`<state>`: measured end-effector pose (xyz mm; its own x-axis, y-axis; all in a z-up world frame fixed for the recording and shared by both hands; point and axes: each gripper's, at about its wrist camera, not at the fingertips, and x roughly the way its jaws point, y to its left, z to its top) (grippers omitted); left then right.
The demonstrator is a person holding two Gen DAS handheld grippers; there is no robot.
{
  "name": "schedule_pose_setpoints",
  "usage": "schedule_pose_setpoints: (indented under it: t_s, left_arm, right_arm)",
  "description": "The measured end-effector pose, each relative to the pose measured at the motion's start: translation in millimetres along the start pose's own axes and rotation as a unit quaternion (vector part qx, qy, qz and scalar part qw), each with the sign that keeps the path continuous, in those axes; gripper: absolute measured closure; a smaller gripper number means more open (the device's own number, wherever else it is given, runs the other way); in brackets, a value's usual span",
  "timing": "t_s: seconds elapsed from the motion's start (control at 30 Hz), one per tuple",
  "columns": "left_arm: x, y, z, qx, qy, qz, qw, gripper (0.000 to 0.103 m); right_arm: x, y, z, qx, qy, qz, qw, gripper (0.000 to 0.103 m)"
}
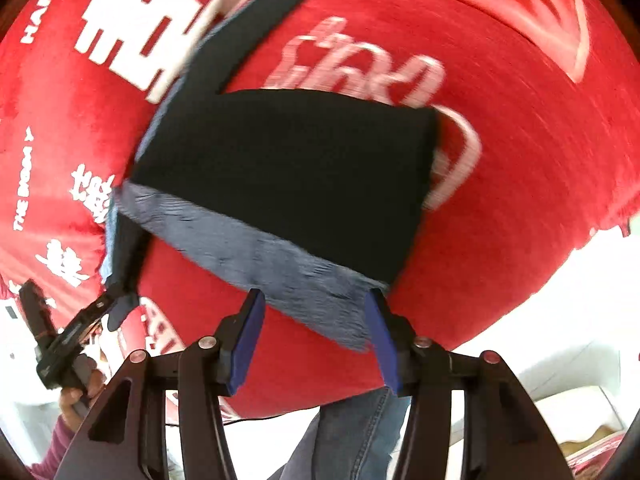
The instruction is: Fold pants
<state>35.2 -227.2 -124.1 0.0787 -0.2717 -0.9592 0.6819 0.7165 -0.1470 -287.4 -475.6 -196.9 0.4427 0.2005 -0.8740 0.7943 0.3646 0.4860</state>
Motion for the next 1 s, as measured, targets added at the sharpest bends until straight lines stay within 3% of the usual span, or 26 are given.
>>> schedule_pose_setpoints:
  t_s: [0.07,0.23,0.33,0.37,0.43,0.53,0.73,0.8,1.0]
  left_arm:
    - [9,-4,0,0.005,0.006,0.002,1.0000,0.030]
    - [36,-25,9,-0.004,0.007,0.025,0.9997,0.030]
    - [51,-33,14,-0.019,0.017,0.035,0.9991,0.030]
    - [54,-32,14,-0.023,0.023,0.036,0.9988,0.030]
    - [59,-37,14,-0.024,0.030,0.041,0.9984,0.030]
    - [56,-46,19,-0.022,0.033,0.052,0.9978,0.030]
    - [28,-52,48,-0.033,0.008,0.065,0.9973,0.030]
    - [21,-50,61,-0.040,-0.003,0.070,0.9967,0.030]
    - [17,-35,102,-0.075,-0.033,0.094,0.9922,0.030]
  right_arm:
    - [8,-6,-4,0.010,0.005,-0.004,1.000,0.047]
    - [25,-17,-2,0.001,0.042,0.056,0.998,0.046]
    - [32,-28,4,0.002,0.061,0.113,0.992,0.045]
    - [31,-33,6,0.005,0.070,0.127,0.989,0.048]
    - [27,-42,8,0.023,0.084,0.161,0.983,0.084]
    - [11,-29,22,0.003,0.077,0.162,0.984,0.088]
    - [-47,34,99,-0.076,0.019,0.195,0.978,0.089]
    - [-60,58,141,-0.101,-0.001,0.200,0.975,0.089]
    - [-52,106,254,-0.159,-0.024,0.126,0.979,0.088]
